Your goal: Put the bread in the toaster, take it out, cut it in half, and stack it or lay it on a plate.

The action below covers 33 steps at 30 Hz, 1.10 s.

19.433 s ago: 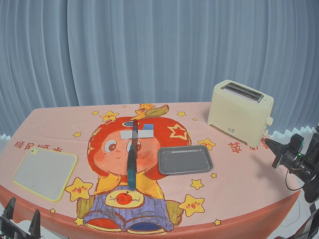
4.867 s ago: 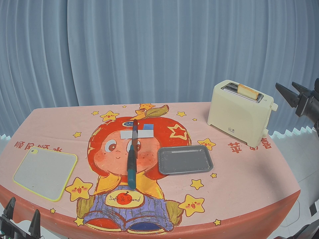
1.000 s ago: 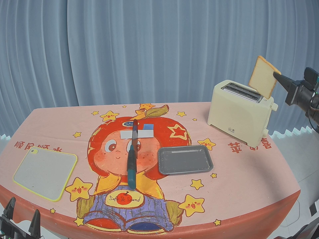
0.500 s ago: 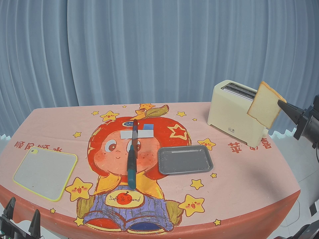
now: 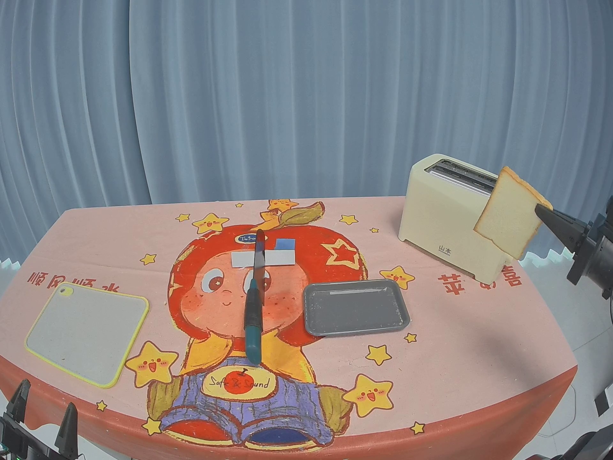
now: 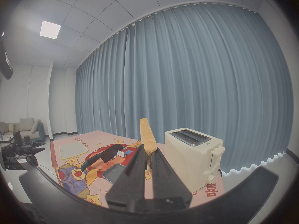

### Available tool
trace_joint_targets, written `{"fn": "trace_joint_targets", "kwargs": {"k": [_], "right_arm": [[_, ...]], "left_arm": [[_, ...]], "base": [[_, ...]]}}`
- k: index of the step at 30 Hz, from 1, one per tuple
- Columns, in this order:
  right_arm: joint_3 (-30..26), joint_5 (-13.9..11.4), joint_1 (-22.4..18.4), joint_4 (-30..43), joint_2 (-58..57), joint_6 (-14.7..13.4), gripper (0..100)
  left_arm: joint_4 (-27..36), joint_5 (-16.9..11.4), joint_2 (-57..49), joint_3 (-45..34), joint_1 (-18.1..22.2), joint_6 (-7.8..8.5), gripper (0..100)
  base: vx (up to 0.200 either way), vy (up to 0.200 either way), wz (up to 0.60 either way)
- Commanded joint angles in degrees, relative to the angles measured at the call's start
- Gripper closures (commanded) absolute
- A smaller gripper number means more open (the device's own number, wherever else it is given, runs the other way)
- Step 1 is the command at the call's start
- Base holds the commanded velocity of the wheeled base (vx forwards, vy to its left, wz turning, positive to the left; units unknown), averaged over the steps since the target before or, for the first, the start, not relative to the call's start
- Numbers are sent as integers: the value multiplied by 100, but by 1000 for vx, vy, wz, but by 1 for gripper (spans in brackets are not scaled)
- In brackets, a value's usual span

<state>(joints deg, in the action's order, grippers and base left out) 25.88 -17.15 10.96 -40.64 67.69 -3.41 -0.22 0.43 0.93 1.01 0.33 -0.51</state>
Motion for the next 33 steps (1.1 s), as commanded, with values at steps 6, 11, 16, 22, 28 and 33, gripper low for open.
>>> {"fn": "trace_joint_targets", "kwargs": {"k": [6, 11, 16, 22, 28, 33], "right_arm": [[-136, 1, 3, 4, -362, -37, 100], [-197, -25, 64, 21, -371, -45, 100], [-241, -16, 275, 74, -371, -19, 100], [-233, -16, 302, 30, -362, -10, 100], [-180, -7, 231, 4, -406, -45, 100], [-320, 10, 178, 48, -406, 7, 100]], "left_arm": [[-4, 1, -93, -101, 2, -2, 0], [-4, 1, -93, -101, 2, -2, 0], [-4, 1, -93, -101, 2, -2, 0], [-4, 1, -93, -101, 2, -2, 0], [-4, 1, -93, -101, 2, -2, 0], [-4, 1, -93, -101, 2, -2, 0]], "base": [[0, 0, 0], [0, 0, 0], [0, 0, 0], [0, 0, 0], [0, 0, 0], [0, 0, 0]]}}
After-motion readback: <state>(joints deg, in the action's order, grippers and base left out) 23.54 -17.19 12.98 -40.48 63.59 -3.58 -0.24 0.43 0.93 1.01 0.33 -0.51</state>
